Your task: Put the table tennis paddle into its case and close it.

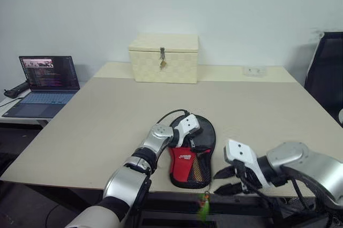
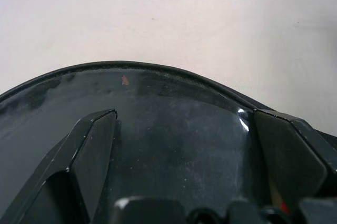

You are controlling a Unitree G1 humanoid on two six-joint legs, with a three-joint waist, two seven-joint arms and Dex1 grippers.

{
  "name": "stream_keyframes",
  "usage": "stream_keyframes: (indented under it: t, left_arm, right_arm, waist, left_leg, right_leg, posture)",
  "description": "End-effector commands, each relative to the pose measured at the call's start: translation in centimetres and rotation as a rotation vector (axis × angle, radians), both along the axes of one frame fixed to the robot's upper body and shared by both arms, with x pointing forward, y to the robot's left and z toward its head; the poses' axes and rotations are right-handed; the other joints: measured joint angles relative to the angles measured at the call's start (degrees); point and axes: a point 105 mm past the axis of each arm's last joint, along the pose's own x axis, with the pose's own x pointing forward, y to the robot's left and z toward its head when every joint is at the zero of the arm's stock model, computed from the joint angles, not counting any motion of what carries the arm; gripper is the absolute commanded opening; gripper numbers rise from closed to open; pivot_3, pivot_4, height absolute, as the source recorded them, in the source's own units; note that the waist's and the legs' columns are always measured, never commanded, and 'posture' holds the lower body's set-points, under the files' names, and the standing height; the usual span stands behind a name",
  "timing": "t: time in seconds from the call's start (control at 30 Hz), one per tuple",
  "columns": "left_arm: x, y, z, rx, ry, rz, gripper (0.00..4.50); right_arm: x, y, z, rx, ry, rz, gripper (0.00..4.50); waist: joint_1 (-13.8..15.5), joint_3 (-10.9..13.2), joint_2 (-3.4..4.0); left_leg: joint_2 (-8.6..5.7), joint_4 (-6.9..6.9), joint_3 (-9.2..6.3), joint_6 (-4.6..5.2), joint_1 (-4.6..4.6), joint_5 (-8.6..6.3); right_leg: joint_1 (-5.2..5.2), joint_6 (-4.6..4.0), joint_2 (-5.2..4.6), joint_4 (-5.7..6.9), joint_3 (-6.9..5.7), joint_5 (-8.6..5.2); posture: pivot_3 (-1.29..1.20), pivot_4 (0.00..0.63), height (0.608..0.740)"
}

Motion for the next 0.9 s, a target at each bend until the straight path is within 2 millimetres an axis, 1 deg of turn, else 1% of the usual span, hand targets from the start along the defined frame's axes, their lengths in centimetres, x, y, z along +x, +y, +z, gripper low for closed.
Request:
stream_keyframes:
  t: [0.03,0.1,0.17,0.2,0.27,0.3,0.37,0.4,0.47,0.5,0.57,0.67,0.7,0.77,0.8,0.87,0.9]
  left_arm:
    - [0.7,3.2,0.5,-0.038,0.008,0.074,4.5]
    - [1.0,5.0,2.7,-0.103,-0.034,0.098,4.5]
    - [0.9,6.3,3.9,-0.134,-0.054,0.109,4.5]
    - [0.6,7.3,5.0,-0.163,-0.07,0.125,4.5]
    - [-0.3,9.6,7.5,-0.22,-0.104,0.175,4.5]
    - [-0.9,10.5,8.2,-0.233,-0.117,0.2,4.5]
    - [-1.8,11.7,8.9,-0.247,-0.12,0.245,4.5]
    - [-2.8,13.3,9.2,-0.267,-0.119,0.302,4.5]
    - [-5.0,15.9,9.3,-0.291,-0.107,0.405,4.5]
    - [-5.7,16.5,9.2,-0.292,-0.1,0.44,4.5]
    - [-6.9,17.2,8.5,-0.283,-0.077,0.495,4.5]
    - [-8.3,17.3,7.6,-0.276,-0.047,0.542,4.5]
    - [-8.5,17.1,7.5,-0.275,-0.043,0.548,4.5]
    - [-8.8,17.2,7.6,-0.275,-0.037,0.555,4.5]
    - [-8.6,17.0,7.8,-0.275,-0.036,0.555,4.5]
    - [-8.3,17.3,7.5,-0.249,-0.03,0.55,4.5]
    - [-8.0,17.2,7.3,-0.241,-0.026,0.546,4.5]
  right_arm:
    - [4.4,-1.0,2.6,0.099,-0.16,-0.11,1.94]
    - [7.4,-1.2,3.3,0.152,-0.258,-0.18,1.94]
    - [8.7,-1.0,3.6,0.187,-0.308,-0.197,1.94]
    - [9.9,-1.2,3.9,0.218,-0.344,-0.237,1.94]
    - [12.0,-1.8,4.2,0.26,-0.392,-0.289,1.94]
    - [12.6,-2.1,4.2,0.271,-0.404,-0.303,1.94]
    - [13.4,-2.3,4.1,0.285,-0.418,-0.309,1.94]
    - [13.9,-2.6,3.9,0.294,-0.423,-0.316,1.94]
    - [14.7,-3.4,3.5,0.302,-0.429,-0.331,1.94]
    - [15.1,-3.9,3.3,0.306,-0.428,-0.348,1.94]
    - [15.6,-5.0,2.8,0.302,-0.423,-0.379,1.94]
    - [16.1,-7.1,2.1,0.279,-0.423,-0.426,1.94]
    - [16.2,-7.9,2.0,0.271,-0.426,-0.442,1.94]
    - [16.2,-8.5,2.0,0.261,-0.44,-0.456,1.94]
    - [16.3,-9.1,2.4,0.26,-0.45,-0.467,1.94]
    - [16.1,-9.3,3.0,0.273,-0.47,-0.487,1.94]
    - [15.9,-9.5,3.1,0.273,-0.472,-0.491,1.94]
  waist:
    - [-0.76,0.02,-0.03]
    - [-1.74,0.07,-0.08]
    - [-2.54,0.09,-0.07]
    - [-2.63,0.11,-0.07]
    - [-2.79,0.15,-0.02]
    - [-2.72,0.15,-0.02]
    - [-2.58,0.17,0.01]
    - [-2.44,0.17,0.01]
    - [-2.55,0.2,0.06]
    - [-2.56,0.21,0.07]
    - [-2.28,0.26,0.11]
    - [-1.24,0.3,0.13]
    - [-0.99,0.3,0.13]
    - [-0.78,0.3,0.14]
    - [-0.78,0.3,0.14]
    - [-0.95,0.3,0.14]
    - [-1.06,0.3,0.15]
  left_leg:
    - [0.02,0.0,0.02,0.0,0.0,0.0]
    - [0.14,-0.01,0.04,0.0,0.03,0.0]
    - [0.22,-0.05,0.03,0.01,0.03,0.01]
    - [0.25,-0.1,0.03,0.01,-0.01,0.01]
    - [0.34,-0.19,0.01,0.01,-0.12,0.01]
    - [0.32,-0.18,-0.05,0.01,-0.24,0.01]
    - [0.32,-0.17,-0.11,0.0,-0.64,0.02]
    - [0.31,-0.13,-0.14,0.0,-0.78,0.02]
    - [0.3,-0.12,-0.17,0.01,-0.88,0.0]
    - [0.23,-0.13,-0.14,0.03,-0.88,-0.01]
    - [0.21,-0.11,-0.14,0.05,-0.88,-0.03]
    - [0.17,-0.03,-0.16,0.04,-0.85,-0.02]
    - [0.17,0.0,-0.14,0.03,-0.83,-0.01]
    - [0.17,0.05,-0.14,0.01,-0.83,0.02]
    - [0.16,0.07,-0.13,0.0,-0.83,0.03]
    - [0.19,0.06,-0.02,0.0,-0.78,0.04]
    - [0.21,0.04,0.01,0.0,-0.78,0.04]
  right_leg:
    - [-0.02,0.0,0.01,0.01,0.01,0.0]
    - [-0.09,-0.05,0.1,0.06,0.11,0.03]
    - [-0.2,-0.09,0.18,0.12,0.19,0.05]
    - [-0.28,-0.09,0.23,0.15,0.19,0.05]
    - [-0.46,-0.19,0.22,0.22,0.23,0.11]
    - [-0.56,-0.43,0.22,0.21,0.16,0.22]
    - [-0.96,-0.47,0.17,0.22,0.17,0.24]
    - [-1.04,-0.47,0.16,0.2,0.15,0.24]
    - [-1.07,-0.48,-0.02,0.1,0.17,0.24]
    - [-1.07,-0.47,-0.13,0.1,0.18,0.24]
    - [-1.07,-0.47,-0.18,0.06,0.16,0.24]
    - [-0.98,-0.52,-0.19,0.13,0.1,0.27]
    - [-0.94,-0.54,-0.18,0.13,0.08,0.29]
    - [-0.88,-0.55,-0.17,0.14,0.05,0.3]
    - [-0.87,-0.55,-0.17,0.14,0.05,0.3]
    - [-0.87,-0.55,-0.12,0.16,0.02,0.31]
    - [-0.89,-0.56,-0.09,0.16,0.02,0.31]
  posture:
    - [0.0,0.15,0.74]
    - [0.0,0.15,0.74]
    - [0.0,0.15,0.74]
    - [0.0,0.15,0.74]
    - [0.0,0.15,0.74]
    - [0.0,0.15,0.74]
    - [0.0,0.15,0.74]
    - [0.0,0.15,0.74]
    - [0.0,0.15,0.74]
    - [0.0,0.15,0.74]
    - [0.0,0.15,0.74]
    - [0.0,0.15,0.74]
    - [0.0,0.15,0.74]
    - [0.0,0.15,0.74]
    - [0.0,0.15,0.74]
    - [0.0,0.15,0.74]
    - [0.0,0.15,0.74]
